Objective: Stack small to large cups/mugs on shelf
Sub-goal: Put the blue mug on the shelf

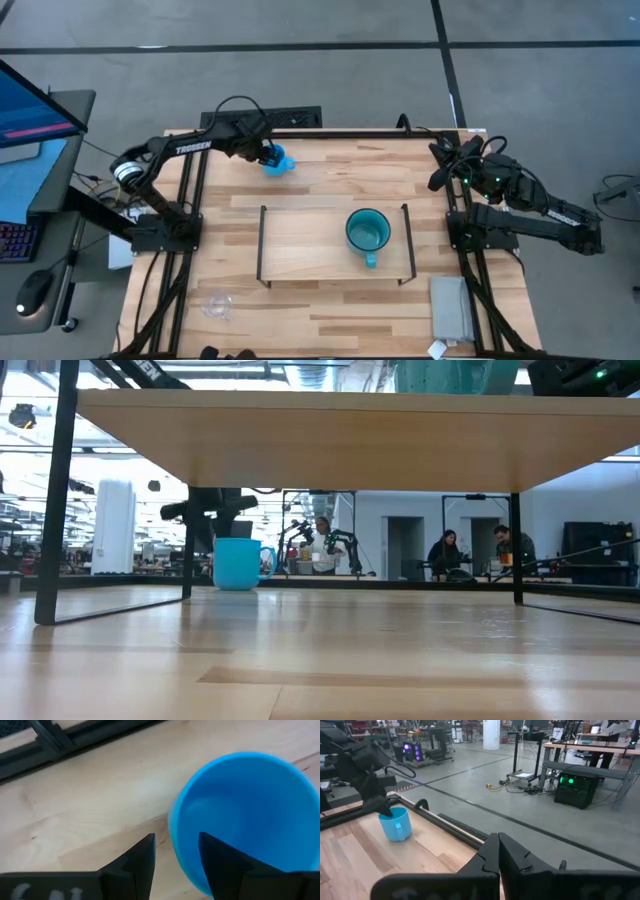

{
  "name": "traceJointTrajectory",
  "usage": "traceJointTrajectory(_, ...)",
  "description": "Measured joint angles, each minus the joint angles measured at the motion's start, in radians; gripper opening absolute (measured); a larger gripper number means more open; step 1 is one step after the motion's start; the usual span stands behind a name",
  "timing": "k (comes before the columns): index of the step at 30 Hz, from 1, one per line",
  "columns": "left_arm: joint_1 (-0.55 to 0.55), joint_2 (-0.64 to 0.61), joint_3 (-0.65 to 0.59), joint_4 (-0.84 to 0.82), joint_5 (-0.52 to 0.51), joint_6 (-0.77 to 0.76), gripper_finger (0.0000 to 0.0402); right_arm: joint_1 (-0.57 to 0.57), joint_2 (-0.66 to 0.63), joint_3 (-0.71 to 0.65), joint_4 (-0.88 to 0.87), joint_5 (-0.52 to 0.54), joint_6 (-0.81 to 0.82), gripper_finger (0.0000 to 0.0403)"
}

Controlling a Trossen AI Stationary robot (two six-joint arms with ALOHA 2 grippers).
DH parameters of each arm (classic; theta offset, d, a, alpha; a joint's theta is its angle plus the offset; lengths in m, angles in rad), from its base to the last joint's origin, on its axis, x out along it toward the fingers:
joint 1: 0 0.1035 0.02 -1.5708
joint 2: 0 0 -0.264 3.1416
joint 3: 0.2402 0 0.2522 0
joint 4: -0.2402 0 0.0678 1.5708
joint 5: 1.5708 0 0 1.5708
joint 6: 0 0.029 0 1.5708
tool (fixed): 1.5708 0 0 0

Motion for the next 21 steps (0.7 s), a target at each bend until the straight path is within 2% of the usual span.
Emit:
traceJointTrajectory(6,0.0,0.008,0.0,0.006,0.001,0.011,0.0106,0.0,0.0,0.0,0.0,0.0,0.0,0.0016)
traceJointTrajectory(14,0.0,0.008,0.0,0.027,0.048,0.09,0.001,0.0,0.0,0.0,0.0,0.0,-0.001,0.0021)
traceJointTrajectory(21,0.004,0.009,0.01,0.017,0.081,0.117,0.0004,0.0,0.0,0.0,-0.008,0.0,-0.001,0.0015)
